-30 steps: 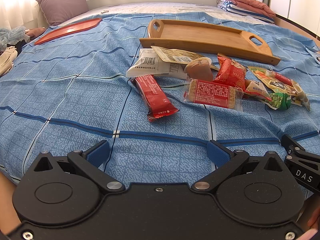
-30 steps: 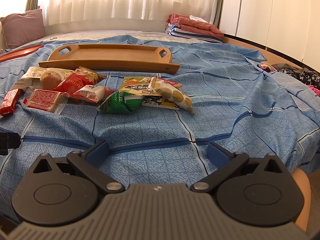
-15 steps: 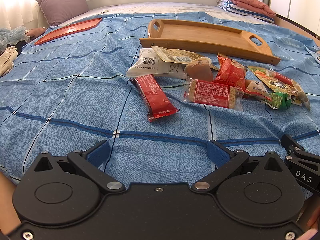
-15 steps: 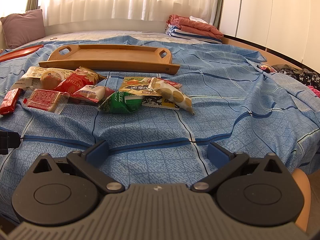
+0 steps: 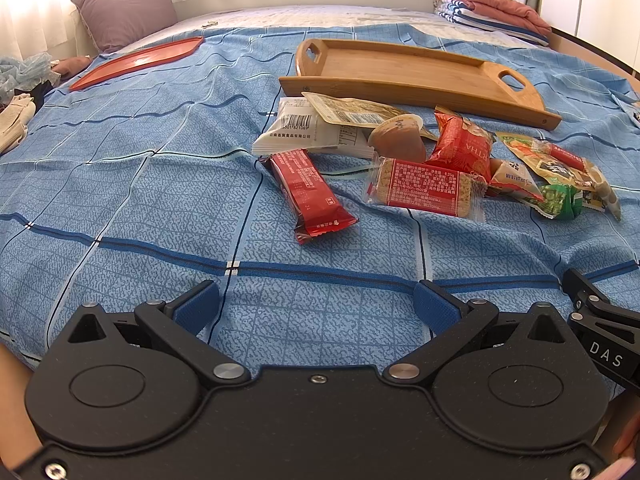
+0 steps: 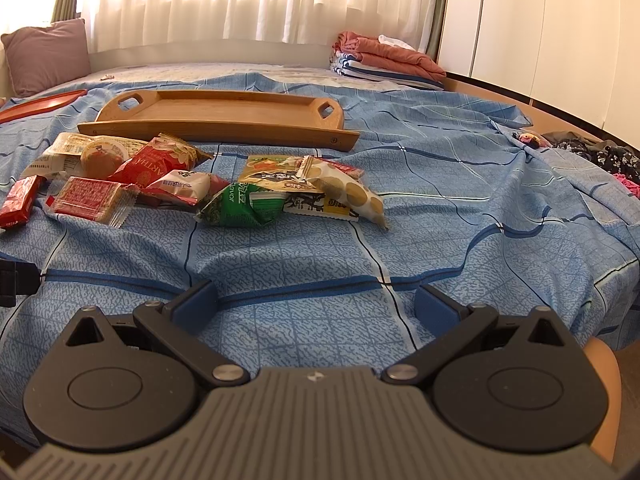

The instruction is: Organize snacks

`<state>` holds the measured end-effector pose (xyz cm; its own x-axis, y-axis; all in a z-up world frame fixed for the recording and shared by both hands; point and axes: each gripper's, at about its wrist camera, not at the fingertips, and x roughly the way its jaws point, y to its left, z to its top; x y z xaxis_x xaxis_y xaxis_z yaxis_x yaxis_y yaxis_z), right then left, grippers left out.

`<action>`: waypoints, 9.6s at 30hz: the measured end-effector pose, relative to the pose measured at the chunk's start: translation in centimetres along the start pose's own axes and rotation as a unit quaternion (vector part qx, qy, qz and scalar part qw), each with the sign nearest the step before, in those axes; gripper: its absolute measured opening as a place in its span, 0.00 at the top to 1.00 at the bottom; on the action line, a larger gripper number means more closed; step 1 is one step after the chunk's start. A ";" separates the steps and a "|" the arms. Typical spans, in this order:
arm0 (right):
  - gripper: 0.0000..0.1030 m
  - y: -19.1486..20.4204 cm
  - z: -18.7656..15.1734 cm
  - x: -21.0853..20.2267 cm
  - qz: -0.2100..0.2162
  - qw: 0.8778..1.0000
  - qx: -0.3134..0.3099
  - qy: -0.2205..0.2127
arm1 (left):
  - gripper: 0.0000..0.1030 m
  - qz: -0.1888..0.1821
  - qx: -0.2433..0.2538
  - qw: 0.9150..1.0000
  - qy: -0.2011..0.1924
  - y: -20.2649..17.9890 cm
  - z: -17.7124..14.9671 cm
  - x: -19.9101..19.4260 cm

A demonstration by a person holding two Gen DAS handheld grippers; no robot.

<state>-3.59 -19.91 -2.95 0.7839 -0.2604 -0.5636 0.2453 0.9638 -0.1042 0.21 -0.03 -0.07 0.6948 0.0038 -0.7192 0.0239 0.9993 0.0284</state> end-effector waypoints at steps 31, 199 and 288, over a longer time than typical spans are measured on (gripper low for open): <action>0.00 -0.4 0.0 0.3 0.012 1.000 -0.005 -0.027 | 0.00 -0.034 0.021 0.999 -0.029 0.8 -0.2 -0.2; 0.08 1.1 20.3 20.6 0.187 0.979 -0.053 0.063 | 0.15 -0.164 0.027 0.986 -0.016 -5.4 25.6 15.6; 0.18 -0.1 4.3 4.0 0.210 0.978 -0.001 0.002 | 0.37 -0.129 0.107 0.981 -0.100 -1.6 3.6 1.2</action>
<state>1.98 -21.30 -1.62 0.8126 0.1579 -0.5610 -0.0988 0.9860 0.1345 3.61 -1.80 1.49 0.7725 -0.2768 -0.5715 0.3533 0.9352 0.0246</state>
